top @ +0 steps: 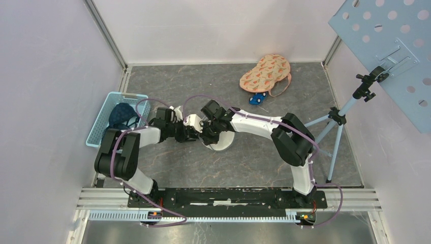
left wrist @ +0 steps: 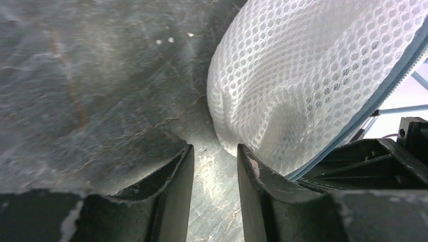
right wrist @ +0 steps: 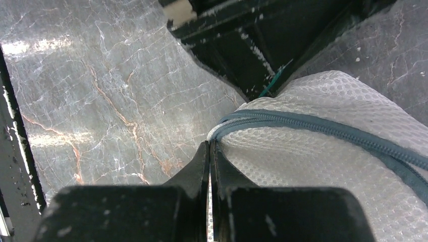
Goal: Unzip the laundry bag and remove the bra
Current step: Close the laundry bag at the center of the board.
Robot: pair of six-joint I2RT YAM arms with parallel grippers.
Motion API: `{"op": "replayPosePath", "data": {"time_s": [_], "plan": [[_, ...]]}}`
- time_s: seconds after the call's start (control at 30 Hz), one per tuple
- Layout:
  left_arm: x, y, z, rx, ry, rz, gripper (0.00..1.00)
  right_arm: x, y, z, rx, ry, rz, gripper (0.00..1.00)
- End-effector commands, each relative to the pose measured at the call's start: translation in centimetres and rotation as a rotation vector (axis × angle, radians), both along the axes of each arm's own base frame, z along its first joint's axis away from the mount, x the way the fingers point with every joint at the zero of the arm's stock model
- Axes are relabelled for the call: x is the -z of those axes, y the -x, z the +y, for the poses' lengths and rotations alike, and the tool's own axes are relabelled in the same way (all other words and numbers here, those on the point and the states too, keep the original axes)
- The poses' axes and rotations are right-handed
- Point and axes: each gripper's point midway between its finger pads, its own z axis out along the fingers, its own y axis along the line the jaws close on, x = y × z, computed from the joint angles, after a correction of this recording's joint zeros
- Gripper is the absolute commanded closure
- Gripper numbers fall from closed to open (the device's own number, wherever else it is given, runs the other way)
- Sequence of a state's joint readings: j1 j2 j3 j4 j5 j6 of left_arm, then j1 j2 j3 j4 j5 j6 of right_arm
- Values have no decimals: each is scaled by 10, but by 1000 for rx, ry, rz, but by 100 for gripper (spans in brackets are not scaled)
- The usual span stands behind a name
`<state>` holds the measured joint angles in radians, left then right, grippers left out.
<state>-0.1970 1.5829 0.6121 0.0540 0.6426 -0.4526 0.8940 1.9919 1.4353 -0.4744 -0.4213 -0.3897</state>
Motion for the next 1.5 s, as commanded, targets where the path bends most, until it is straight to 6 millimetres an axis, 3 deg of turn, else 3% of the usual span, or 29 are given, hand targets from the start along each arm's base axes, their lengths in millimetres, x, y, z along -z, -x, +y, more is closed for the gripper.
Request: {"op": "replayPosePath", "data": {"time_s": [0.0, 0.07, 0.33, 0.47, 0.67, 0.83, 0.97, 1.1, 1.3, 1.47], "plan": [[-5, -6, 17, -69, -47, -22, 54, -9, -9, 10, -10, -56, -27, 100], [-12, -10, 20, -81, -41, -41, 48, -23, -12, 15, -20, -82, -42, 98], [-65, -22, 28, -94, 23, -201, 22, -102, -32, 26, -54, -186, -219, 63], [-96, -21, 36, -77, -9, -318, 14, -138, -32, 23, -72, -226, -285, 51], [-144, -24, 41, 31, -94, -498, 6, -194, -27, -1, -71, -283, -377, 32], [-182, -23, 30, 161, -150, -627, 4, -220, -31, -44, 25, -323, -398, 27], [-200, -14, 6, 345, -230, -735, 6, -230, -44, -88, 173, -364, -381, 25], [-203, 0, -35, 581, -356, -812, 8, -225, -57, -131, 343, -380, -350, 24], [-181, 7, -85, 811, -530, -845, 10, -206, -63, -175, 504, -385, -302, 22], [-151, 4, -115, 870, -569, -789, 9, -195, -61, -186, 544, -405, -267, 22]]}}
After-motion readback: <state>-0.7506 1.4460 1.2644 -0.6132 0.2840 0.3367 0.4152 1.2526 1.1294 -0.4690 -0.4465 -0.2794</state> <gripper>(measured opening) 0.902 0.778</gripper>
